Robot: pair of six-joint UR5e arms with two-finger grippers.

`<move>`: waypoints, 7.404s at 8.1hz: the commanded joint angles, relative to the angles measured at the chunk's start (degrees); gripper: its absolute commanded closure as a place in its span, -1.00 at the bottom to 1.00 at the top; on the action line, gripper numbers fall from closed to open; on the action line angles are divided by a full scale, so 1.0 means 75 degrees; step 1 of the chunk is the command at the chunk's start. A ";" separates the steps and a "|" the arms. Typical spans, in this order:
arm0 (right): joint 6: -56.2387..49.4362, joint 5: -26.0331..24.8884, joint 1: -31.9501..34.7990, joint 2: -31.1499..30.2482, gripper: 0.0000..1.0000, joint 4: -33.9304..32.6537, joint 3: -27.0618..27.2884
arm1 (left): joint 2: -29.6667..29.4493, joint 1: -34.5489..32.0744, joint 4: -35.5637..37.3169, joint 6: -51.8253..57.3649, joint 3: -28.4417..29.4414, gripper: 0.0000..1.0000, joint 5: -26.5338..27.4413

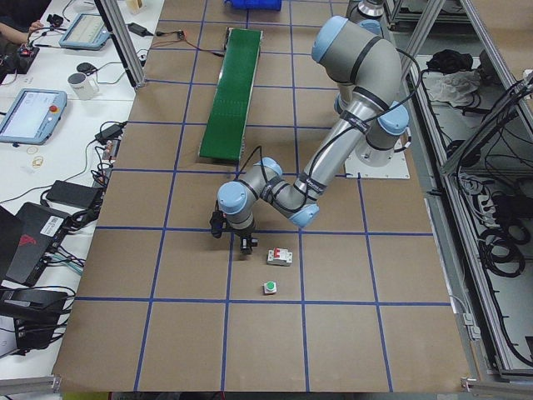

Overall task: Move capacitor from left to right
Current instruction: 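Lift the capacitor with the left gripper toward the conveyor end, then lower the capacitor onto the green belt and open the left gripper, then raise the left gripper while the right gripper moves to the belt's far end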

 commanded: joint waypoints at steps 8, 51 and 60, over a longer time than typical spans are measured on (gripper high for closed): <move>-0.0041 -0.0047 0.0004 0.0000 -1.00 0.0023 0.0059 | 0.1507 -0.0319 -0.1522 0.0008 0.0015 1.00 -0.0068; -0.0122 0.2444 -0.0848 0.2766 -1.00 -0.3816 0.1402 | 0.4149 -0.6122 -0.4735 -0.5457 0.1152 -1.00 -0.0771; -0.0382 0.2402 -0.0910 0.2942 -1.00 -0.3645 0.1582 | 0.4206 -0.6134 -0.4548 -0.5422 0.1117 -1.00 -0.0783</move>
